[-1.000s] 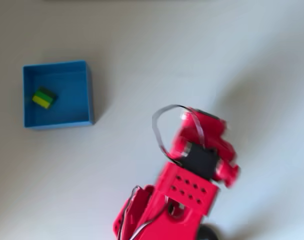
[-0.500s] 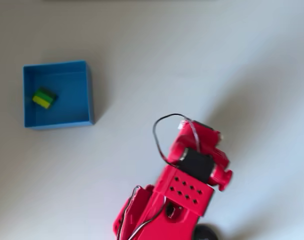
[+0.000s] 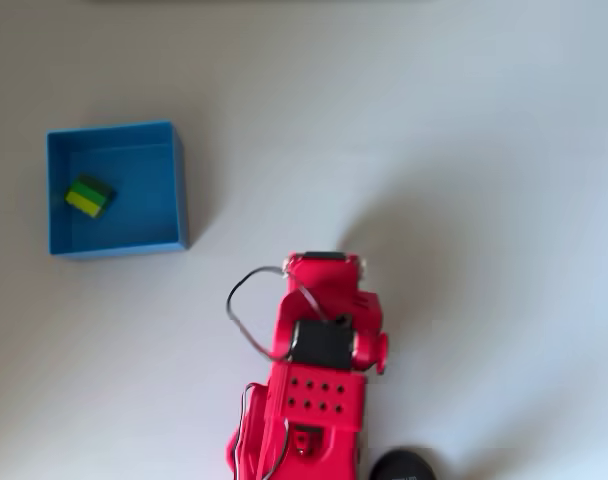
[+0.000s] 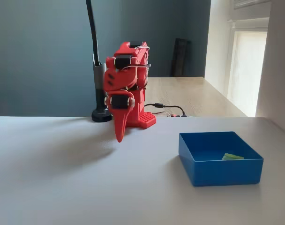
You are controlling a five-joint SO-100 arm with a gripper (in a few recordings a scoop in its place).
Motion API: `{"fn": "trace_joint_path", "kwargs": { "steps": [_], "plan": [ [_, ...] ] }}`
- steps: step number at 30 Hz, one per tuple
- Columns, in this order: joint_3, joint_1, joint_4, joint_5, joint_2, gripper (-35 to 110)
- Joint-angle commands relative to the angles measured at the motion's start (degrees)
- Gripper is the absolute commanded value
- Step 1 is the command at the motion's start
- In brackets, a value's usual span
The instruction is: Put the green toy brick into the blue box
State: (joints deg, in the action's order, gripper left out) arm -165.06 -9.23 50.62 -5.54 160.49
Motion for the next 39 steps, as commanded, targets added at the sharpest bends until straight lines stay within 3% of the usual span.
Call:
{"fn": "trace_joint_path", "kwargs": {
  "steps": [1,39],
  "plan": [
    [-3.3,1.9,-0.4,-2.6,7.6,0],
    [-13.3,5.5,1.4,-4.0,25.3,0]
  ]
}}
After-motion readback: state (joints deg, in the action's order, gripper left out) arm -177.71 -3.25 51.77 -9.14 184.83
